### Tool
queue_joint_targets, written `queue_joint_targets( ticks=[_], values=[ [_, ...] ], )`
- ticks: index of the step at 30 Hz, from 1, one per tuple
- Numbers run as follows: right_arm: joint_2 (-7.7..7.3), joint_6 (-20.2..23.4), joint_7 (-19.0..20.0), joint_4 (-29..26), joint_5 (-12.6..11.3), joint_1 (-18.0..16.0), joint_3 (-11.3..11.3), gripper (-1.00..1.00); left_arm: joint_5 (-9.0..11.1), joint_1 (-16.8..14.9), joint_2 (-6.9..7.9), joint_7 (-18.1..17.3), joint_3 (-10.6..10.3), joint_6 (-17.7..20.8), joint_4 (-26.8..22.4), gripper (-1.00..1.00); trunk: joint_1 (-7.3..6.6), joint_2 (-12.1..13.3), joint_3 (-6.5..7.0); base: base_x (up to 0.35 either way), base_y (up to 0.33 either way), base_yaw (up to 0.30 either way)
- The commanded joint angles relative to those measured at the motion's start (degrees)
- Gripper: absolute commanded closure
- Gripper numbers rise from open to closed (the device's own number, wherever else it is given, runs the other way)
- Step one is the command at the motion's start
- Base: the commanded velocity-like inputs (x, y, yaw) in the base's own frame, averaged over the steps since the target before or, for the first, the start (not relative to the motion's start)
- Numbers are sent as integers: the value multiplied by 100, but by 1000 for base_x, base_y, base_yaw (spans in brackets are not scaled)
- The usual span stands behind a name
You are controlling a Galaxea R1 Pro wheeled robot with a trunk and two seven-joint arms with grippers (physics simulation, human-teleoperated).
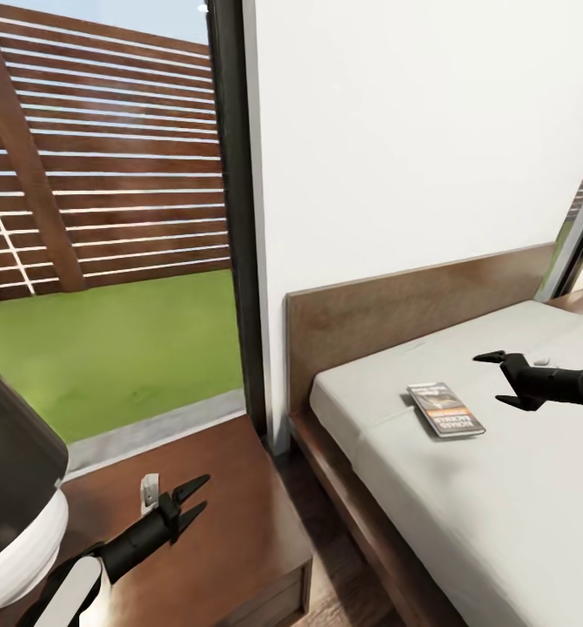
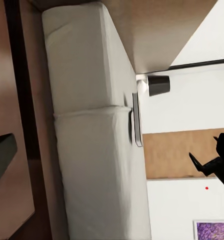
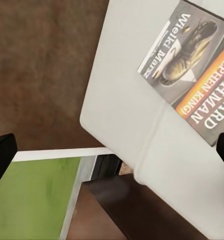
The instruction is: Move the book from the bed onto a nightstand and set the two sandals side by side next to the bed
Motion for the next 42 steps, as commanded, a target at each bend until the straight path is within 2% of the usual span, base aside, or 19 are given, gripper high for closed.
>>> queue_joint_targets(
  ticks=[1, 6, 7, 15, 24, 34, 39, 42],
  values=[
    [18, 13, -59, -2, -44, -4, -8, -100, 24, -3, 0, -3, 3, 35, 1, -100, -1, -2, -6, 46, 17, 0],
    [74, 9, -60, 0, 112, -5, -9, -100, 21, -2, 0, -5, 0, 32, 1, -100, -1, -2, -6, 25, 9, 0],
    [86, 9, -60, 1, 227, -5, -8, -100, 10, -2, 0, -4, -2, 31, 1, -100, -1, -2, -6, 10, 4, 0],
    [125, 15, -54, 1, 670, -7, 37, -100, -8, -1, 1, 2, -24, 31, 1, -100, -1, -2, -6, 4, 1, 0],
    [135, -23, -22, -6, 697, -7, 61, -100, -9, -3, 1, -2, -19, 32, 1, -100, -1, -2, -6, 0, 0, 0],
    [105, -366, 47, 70, 741, -72, 83, -100, -9, -2, 0, -6, -21, 25, 1, -100, -1, -2, -6, 0, 0, 0],
    [87, -423, 74, 299, 756, -282, 87, -100, -7, 0, 0, -8, -25, 23, 1, -100, -1, -2, -6, 0, 0, 0],
    [92, -439, 88, 708, 760, -552, 90, -100, -4, -1, 0, -11, -26, 22, -9, -100, -1, -2, -6, 0, 0, 0]
  ],
)
